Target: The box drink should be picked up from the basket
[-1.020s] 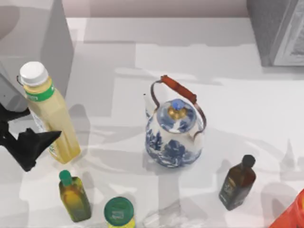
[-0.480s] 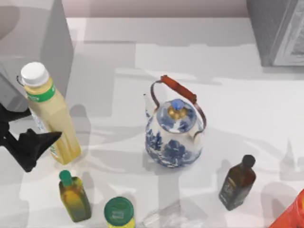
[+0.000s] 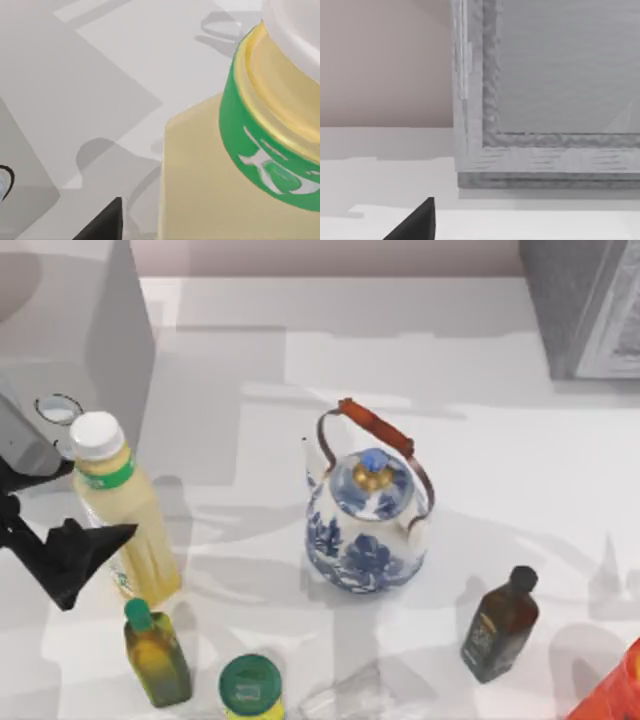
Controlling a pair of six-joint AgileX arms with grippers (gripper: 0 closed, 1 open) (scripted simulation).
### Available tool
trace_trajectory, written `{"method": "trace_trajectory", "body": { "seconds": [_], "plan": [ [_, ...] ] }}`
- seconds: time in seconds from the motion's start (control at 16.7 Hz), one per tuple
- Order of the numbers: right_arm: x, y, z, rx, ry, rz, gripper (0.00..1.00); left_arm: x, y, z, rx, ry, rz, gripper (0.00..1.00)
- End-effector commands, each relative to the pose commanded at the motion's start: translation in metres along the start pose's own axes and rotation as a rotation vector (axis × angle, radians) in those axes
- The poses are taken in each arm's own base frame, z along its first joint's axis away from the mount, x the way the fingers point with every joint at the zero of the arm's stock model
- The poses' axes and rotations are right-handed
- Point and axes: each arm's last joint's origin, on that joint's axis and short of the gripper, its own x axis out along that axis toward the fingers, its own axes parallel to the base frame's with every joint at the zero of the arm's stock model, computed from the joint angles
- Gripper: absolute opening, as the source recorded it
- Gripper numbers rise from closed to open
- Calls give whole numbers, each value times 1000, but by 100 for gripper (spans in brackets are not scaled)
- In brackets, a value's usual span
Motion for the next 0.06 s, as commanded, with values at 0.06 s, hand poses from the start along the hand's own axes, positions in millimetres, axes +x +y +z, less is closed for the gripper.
{"method": "trace_trajectory", "body": {
  "seconds": [0.06],
  "plan": [
    [0,0,0,0,0,0,100,0,0,0,0,0,0,100]
  ]
}}
